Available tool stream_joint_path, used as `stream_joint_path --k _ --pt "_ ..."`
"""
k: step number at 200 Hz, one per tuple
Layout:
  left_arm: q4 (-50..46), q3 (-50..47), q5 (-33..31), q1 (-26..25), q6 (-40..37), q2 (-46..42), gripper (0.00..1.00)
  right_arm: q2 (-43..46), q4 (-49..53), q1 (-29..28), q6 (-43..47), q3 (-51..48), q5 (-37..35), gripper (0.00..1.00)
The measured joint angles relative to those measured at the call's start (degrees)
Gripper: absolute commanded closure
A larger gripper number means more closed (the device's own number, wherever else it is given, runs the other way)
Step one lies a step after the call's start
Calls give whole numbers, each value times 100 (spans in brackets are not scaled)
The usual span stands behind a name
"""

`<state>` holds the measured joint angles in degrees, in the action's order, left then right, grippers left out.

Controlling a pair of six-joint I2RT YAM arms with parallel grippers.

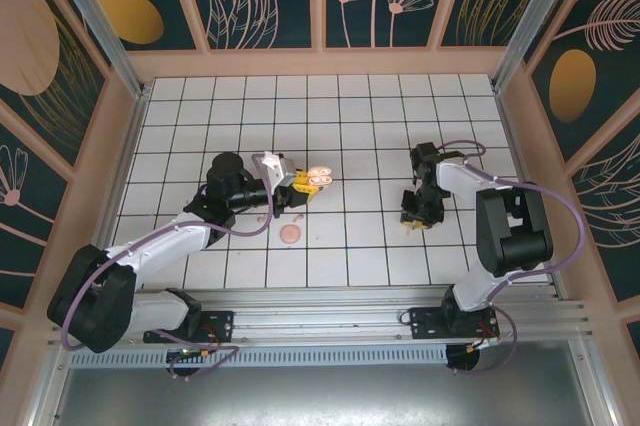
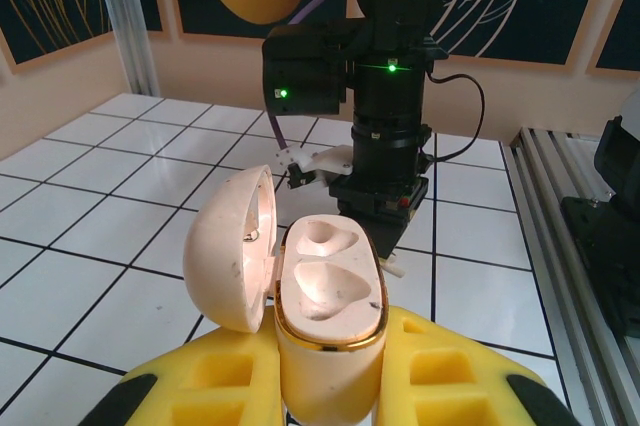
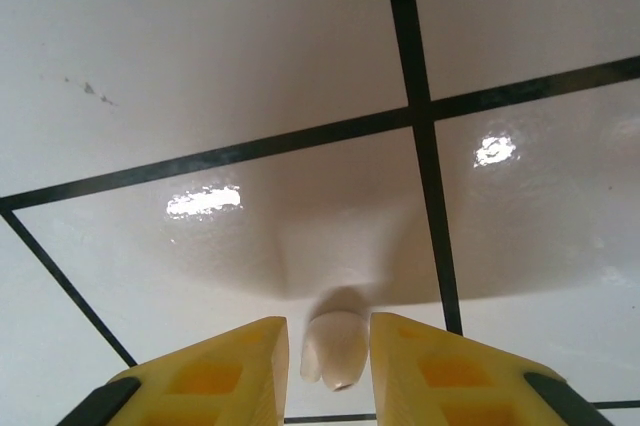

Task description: Insert wireless bluetooth earbuds into charging case

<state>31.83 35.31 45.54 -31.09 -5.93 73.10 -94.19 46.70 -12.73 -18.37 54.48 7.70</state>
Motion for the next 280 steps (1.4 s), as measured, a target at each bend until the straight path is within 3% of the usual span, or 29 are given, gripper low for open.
stream_joint_path --k 168,229,280 --pt "-35 0 -66 -4 -2 0 87 87 -166 31 -2 -201 -9 80" --pt "529 -101 -431 -391 -44 151 88 1161 -857 -48 -144 -391 205 79" --pt "1263 -332 -887 -616 -48 579 89 2138 -1906 -699 -219 -444 280 79"
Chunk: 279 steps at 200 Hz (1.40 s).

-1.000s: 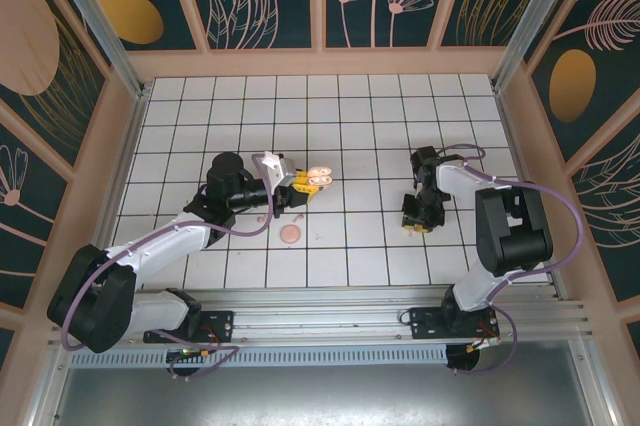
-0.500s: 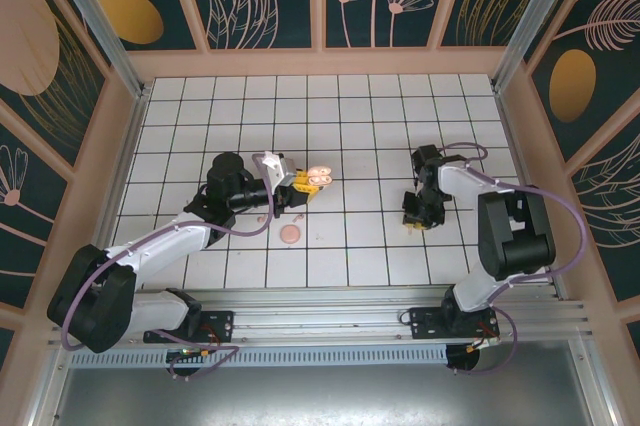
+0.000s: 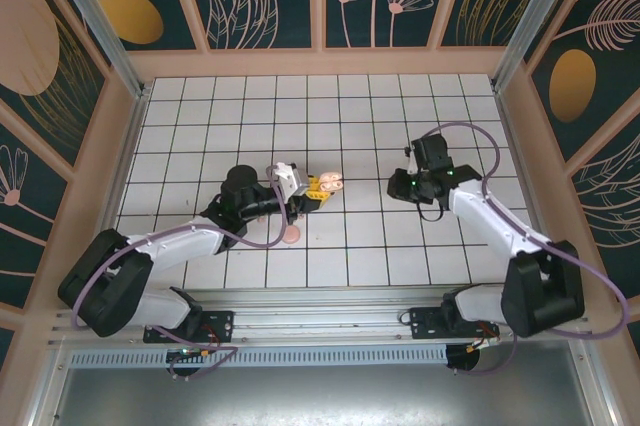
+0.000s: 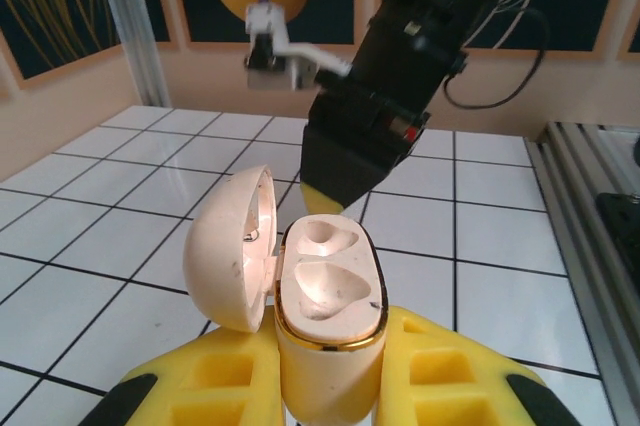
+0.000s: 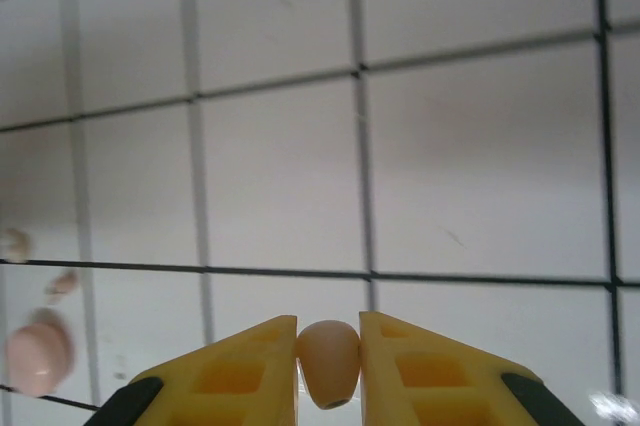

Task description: Insert wireless bluetooth earbuds into charging case

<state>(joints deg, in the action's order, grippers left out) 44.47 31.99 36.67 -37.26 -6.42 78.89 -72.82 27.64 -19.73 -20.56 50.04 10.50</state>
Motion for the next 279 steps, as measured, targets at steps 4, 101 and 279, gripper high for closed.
stream_joint_path --k 4,101,279 --pt "50 -2 -33 -7 2 26 89 83 -109 -52 -2 -9 4 79" --pt "1147 -7 -684 -304 9 599 86 1552 -2321 -1200 -98 -555 -105 79" --pt "1279 70 -761 -326 116 601 87 1565 -3460 -1657 -103 -988 160 79"
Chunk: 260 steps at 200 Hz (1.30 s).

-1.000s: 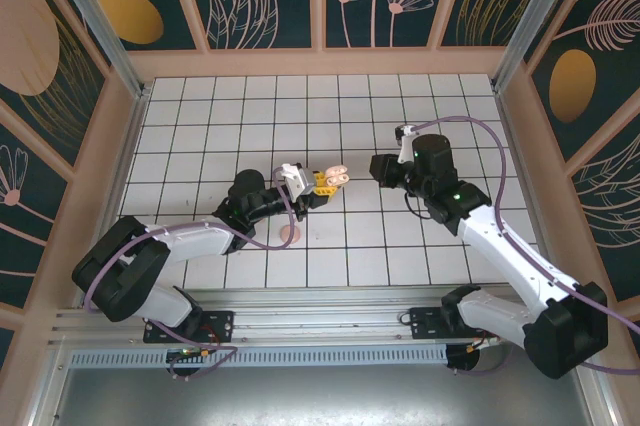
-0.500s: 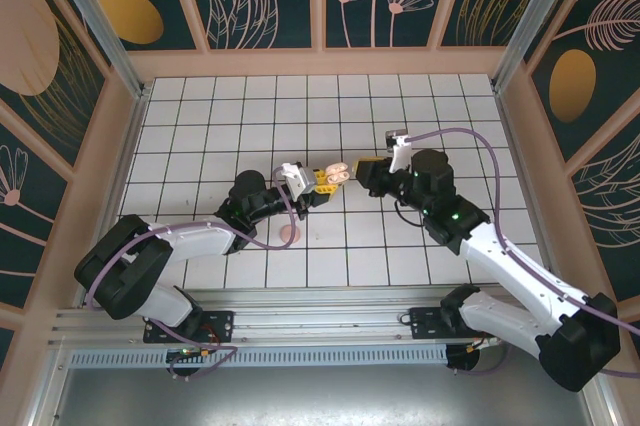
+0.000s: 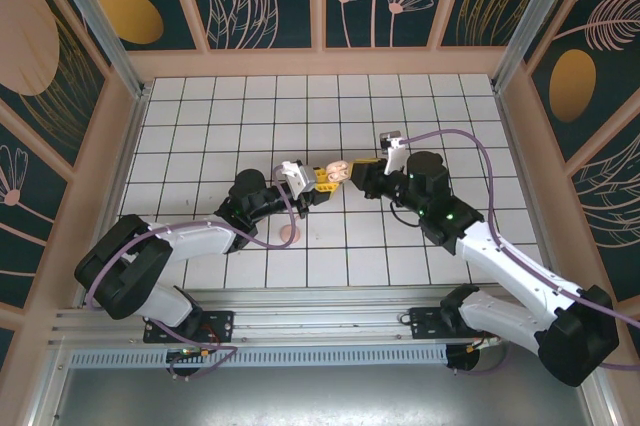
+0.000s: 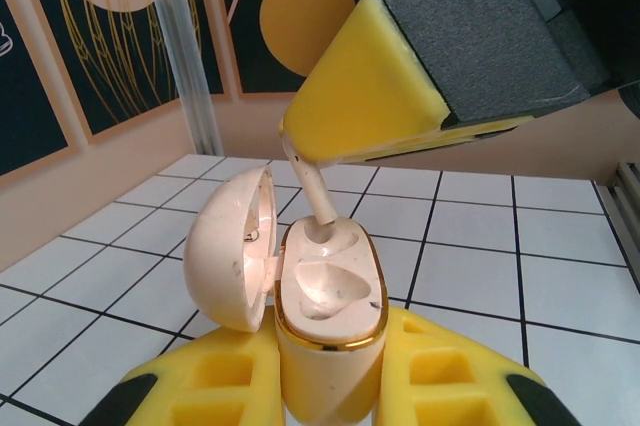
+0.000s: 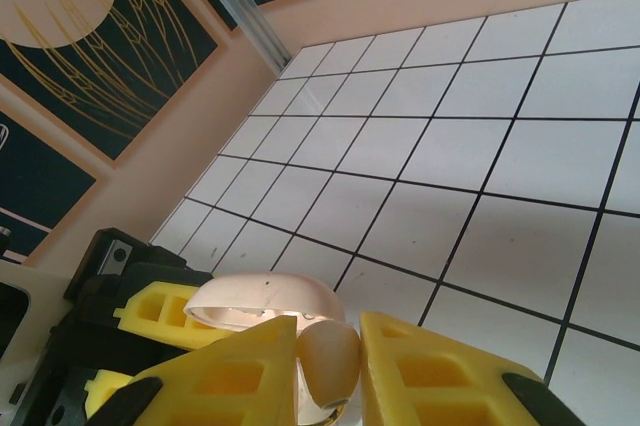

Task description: Insert wireless bluetooth earbuds into charging case

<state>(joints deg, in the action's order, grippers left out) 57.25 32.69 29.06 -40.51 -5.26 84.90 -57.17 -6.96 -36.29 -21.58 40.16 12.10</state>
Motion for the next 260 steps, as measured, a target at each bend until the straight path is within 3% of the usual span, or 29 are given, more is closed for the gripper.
stream_joint_path --k 155,260 --pt "4 0 -9 0 192 0 87 -33 -186 -20 4 -136 17 79" --pt "-92 0 -151 0 103 -15 87 -114 26 -343 214 -55 -522 79"
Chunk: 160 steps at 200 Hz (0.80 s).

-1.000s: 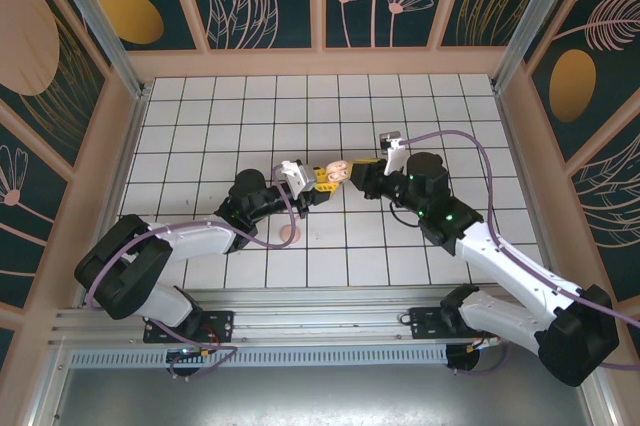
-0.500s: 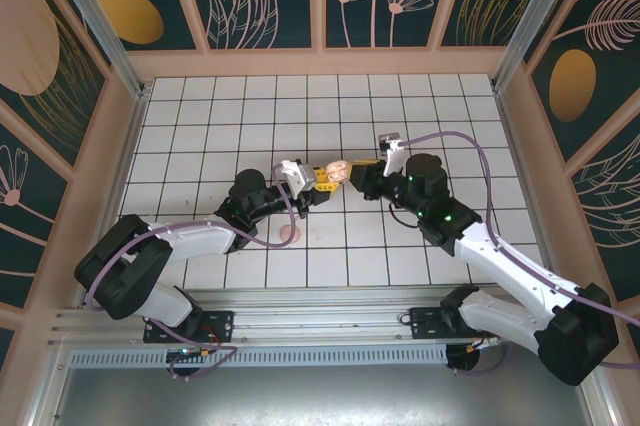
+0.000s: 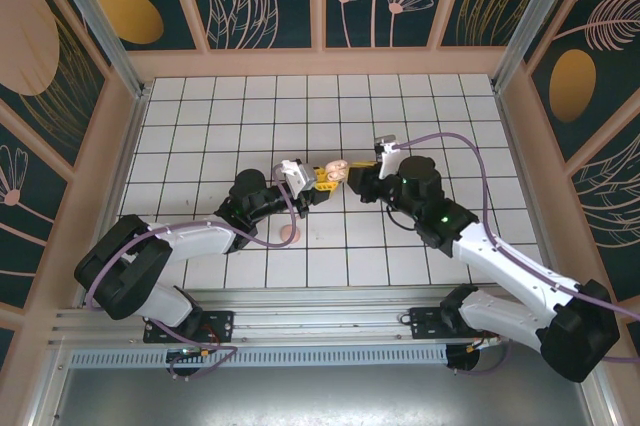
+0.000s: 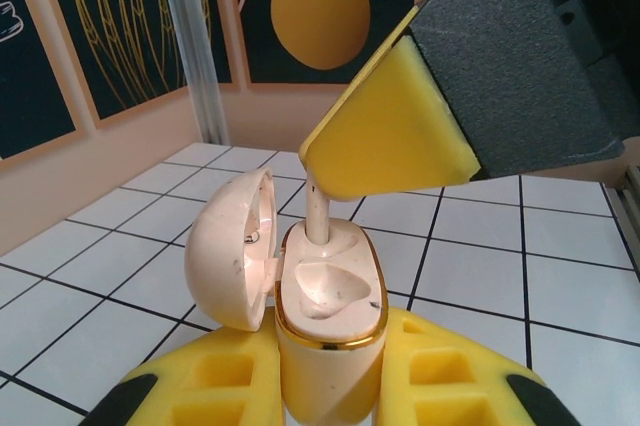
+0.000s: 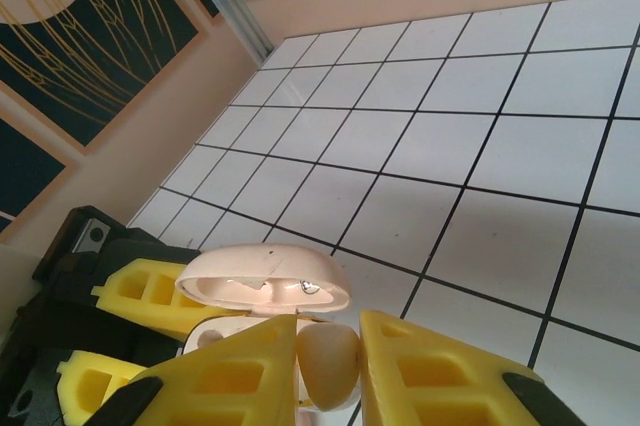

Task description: Insert wireless bluetooth earbuds into charging case

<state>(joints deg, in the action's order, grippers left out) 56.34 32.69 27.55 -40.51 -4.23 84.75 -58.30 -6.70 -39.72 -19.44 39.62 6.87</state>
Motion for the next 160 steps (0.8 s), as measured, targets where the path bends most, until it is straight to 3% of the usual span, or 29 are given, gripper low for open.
stream_joint_path --k 76,160 --pt "-116 0 -175 0 -68 -55 87 -199 136 -164 -48 170 -339 79" --pt "-129 0 -212 0 -116 -127 87 -208 111 -179 -68 181 -98 71"
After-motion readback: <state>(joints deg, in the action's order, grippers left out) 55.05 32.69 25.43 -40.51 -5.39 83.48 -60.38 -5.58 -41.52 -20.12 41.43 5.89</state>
